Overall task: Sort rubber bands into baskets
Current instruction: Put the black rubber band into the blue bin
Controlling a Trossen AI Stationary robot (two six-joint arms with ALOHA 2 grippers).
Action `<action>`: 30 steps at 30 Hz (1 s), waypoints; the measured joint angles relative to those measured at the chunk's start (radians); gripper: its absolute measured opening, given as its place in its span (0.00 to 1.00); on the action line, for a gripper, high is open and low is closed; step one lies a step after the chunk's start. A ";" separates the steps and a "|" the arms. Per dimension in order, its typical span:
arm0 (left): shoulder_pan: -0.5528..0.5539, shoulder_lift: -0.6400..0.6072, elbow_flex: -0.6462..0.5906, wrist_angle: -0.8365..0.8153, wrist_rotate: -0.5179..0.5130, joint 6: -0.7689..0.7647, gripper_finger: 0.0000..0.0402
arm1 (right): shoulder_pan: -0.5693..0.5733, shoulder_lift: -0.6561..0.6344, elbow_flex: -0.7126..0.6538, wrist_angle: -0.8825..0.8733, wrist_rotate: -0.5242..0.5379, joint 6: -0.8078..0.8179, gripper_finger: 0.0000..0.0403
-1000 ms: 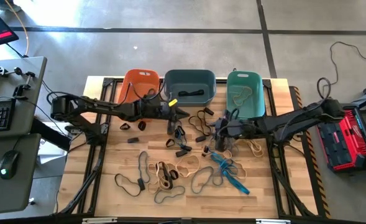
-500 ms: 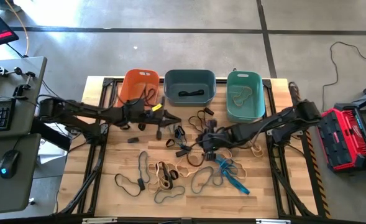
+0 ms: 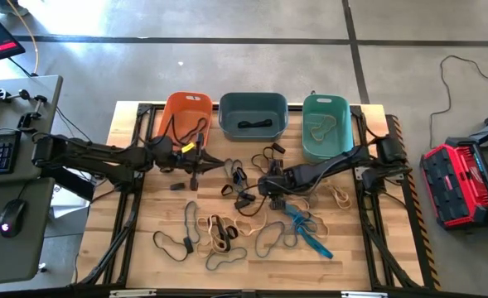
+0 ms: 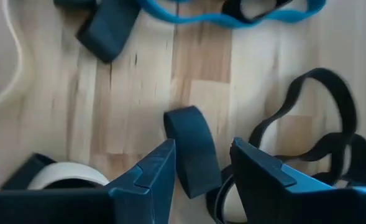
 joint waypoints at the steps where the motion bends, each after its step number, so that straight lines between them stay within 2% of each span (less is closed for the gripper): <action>1: 0.000 -0.006 -0.010 0.002 0.000 -0.003 0.02 | -0.008 0.008 0.000 -0.001 -0.009 -0.006 0.36; 7: 0.000 -0.004 -0.032 0.010 -0.003 -0.020 0.02 | -0.047 0.040 0.002 0.001 -0.047 -0.007 0.29; 15: 0.000 -0.003 -0.031 0.016 -0.007 -0.019 0.02 | -0.052 0.003 0.007 0.016 -0.039 -0.019 0.02; 19: 0.000 -0.003 -0.031 0.015 -0.008 -0.019 0.02 | -0.059 -0.003 0.056 0.015 -0.061 -0.039 0.04; 22: 0.000 -0.003 -0.031 0.015 -0.008 -0.020 0.02 | -0.082 -0.006 0.100 0.049 -0.065 -0.086 0.02; 30: 0.000 -0.003 -0.031 0.013 -0.008 -0.028 0.02 | -0.220 -0.006 0.229 0.074 -0.032 -0.165 0.00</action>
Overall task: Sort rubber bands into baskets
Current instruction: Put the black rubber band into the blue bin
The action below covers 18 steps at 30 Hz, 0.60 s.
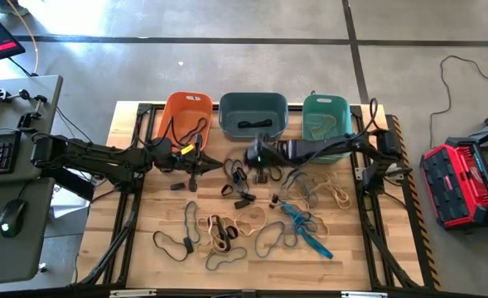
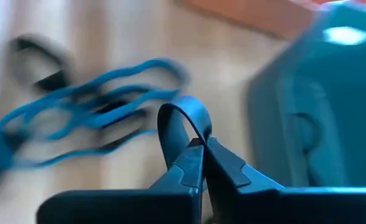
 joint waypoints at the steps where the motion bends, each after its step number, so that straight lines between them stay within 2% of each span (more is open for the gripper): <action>1: 0.000 0.000 0.000 0.000 0.000 0.000 0.02 | -0.021 0.000 0.017 0.005 0.001 0.000 0.00; 11: 0.000 0.000 0.000 0.000 0.000 0.003 0.02 | -0.230 0.037 0.166 0.007 -0.010 0.000 0.00; 14: 0.000 0.001 0.000 -0.001 0.000 0.003 0.02 | -0.281 0.090 0.264 -0.079 -0.015 0.010 0.00; 18: 0.000 0.000 0.000 -0.002 0.000 0.003 0.02 | -0.340 0.197 0.446 -0.236 -0.079 0.037 0.00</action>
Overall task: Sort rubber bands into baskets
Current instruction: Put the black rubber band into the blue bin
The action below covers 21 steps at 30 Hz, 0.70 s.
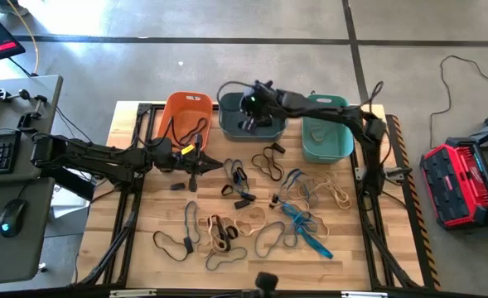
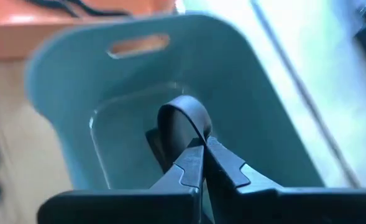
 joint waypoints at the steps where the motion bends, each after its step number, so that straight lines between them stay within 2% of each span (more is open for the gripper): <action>1: 0.000 0.000 0.000 0.000 0.000 0.000 0.02 | -0.013 0.031 0.044 -0.043 -0.018 0.005 0.00; 5: 0.000 0.000 0.000 -0.002 0.000 0.002 0.02 | -0.053 0.152 0.205 -0.192 -0.068 0.001 0.00; 9: 0.000 0.000 0.000 -0.003 0.000 0.006 0.02 | -0.081 0.239 0.302 -0.276 -0.128 -0.024 0.00; 16: 0.000 0.000 0.000 -0.003 0.000 0.007 0.02 | -0.109 0.293 0.308 -0.305 -0.190 -0.029 0.00; 21: 0.000 0.000 0.001 -0.003 0.000 0.007 0.02 | -0.114 0.314 0.305 -0.315 -0.191 -0.039 0.00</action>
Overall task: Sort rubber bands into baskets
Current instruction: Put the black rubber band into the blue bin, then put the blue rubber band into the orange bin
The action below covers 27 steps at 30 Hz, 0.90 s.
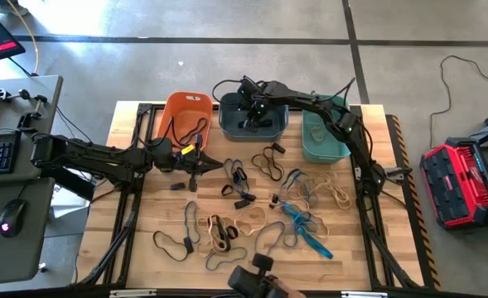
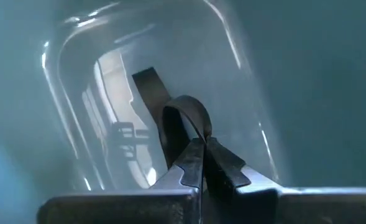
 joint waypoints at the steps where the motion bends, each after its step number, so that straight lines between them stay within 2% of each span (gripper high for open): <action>1: 0.000 0.000 0.000 0.000 0.000 0.000 0.02 | 0.001 -0.001 0.000 0.005 -0.001 -0.006 0.00; 5: 0.000 0.000 0.000 0.000 0.000 0.000 0.02 | 0.009 -0.002 0.000 0.021 -0.001 -0.016 0.05; 14: 0.000 0.000 0.000 -0.013 0.000 0.000 0.02 | 0.032 -0.002 0.012 0.018 0.000 -0.012 0.31; 17: 0.000 0.000 0.000 -0.019 0.000 0.000 0.02 | 0.037 -0.002 0.029 0.016 -0.001 -0.009 0.34; 20: 0.000 0.000 0.000 -0.021 0.000 0.000 0.02 | 0.041 -0.010 0.031 0.045 -0.001 -0.022 0.28; 24: 0.000 0.000 0.000 -0.030 0.000 0.000 0.02 | 0.041 -0.018 0.031 0.092 -0.048 -0.021 0.05; 27: 0.000 0.000 0.000 -0.040 0.000 0.000 0.02 | 0.047 -0.030 0.021 0.120 -0.059 -0.010 0.03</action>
